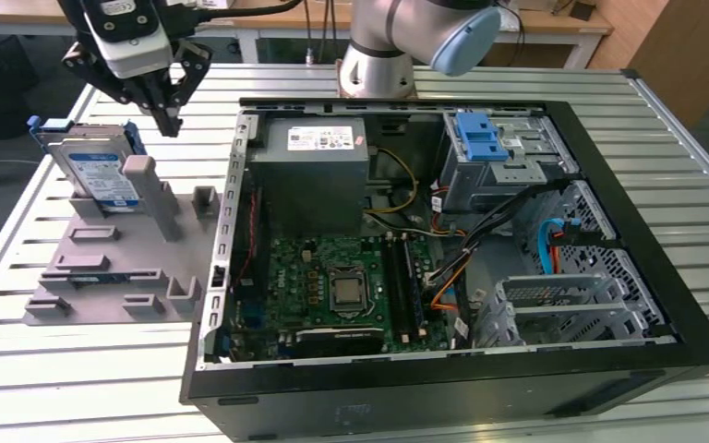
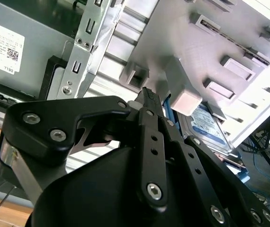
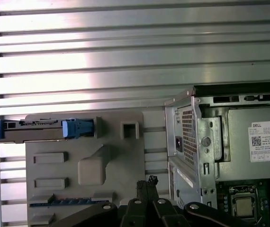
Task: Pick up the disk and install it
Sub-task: 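Reach for the disk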
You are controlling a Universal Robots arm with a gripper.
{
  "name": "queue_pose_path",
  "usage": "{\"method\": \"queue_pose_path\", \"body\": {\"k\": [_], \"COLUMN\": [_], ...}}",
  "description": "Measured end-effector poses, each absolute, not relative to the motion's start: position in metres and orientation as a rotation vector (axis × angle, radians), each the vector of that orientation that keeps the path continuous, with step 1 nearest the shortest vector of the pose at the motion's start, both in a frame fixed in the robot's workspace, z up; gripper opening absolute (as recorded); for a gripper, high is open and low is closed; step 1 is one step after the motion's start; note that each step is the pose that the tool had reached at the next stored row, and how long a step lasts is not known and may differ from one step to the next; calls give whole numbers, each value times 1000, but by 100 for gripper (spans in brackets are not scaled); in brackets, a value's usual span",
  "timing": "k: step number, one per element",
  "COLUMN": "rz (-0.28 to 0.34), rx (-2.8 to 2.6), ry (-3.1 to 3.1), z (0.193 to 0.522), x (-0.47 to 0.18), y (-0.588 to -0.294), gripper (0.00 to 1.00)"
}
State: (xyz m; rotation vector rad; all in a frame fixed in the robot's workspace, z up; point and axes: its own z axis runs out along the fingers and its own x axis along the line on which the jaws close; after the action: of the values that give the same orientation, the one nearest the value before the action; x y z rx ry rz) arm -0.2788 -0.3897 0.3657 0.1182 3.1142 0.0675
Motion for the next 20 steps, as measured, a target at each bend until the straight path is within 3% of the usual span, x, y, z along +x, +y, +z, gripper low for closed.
{"method": "queue_pose_path", "body": {"k": [20], "rz": [67], "rx": [118], "ry": [3114], "z": [364], "x": [-319], "y": [-378], "gripper": [11]}}
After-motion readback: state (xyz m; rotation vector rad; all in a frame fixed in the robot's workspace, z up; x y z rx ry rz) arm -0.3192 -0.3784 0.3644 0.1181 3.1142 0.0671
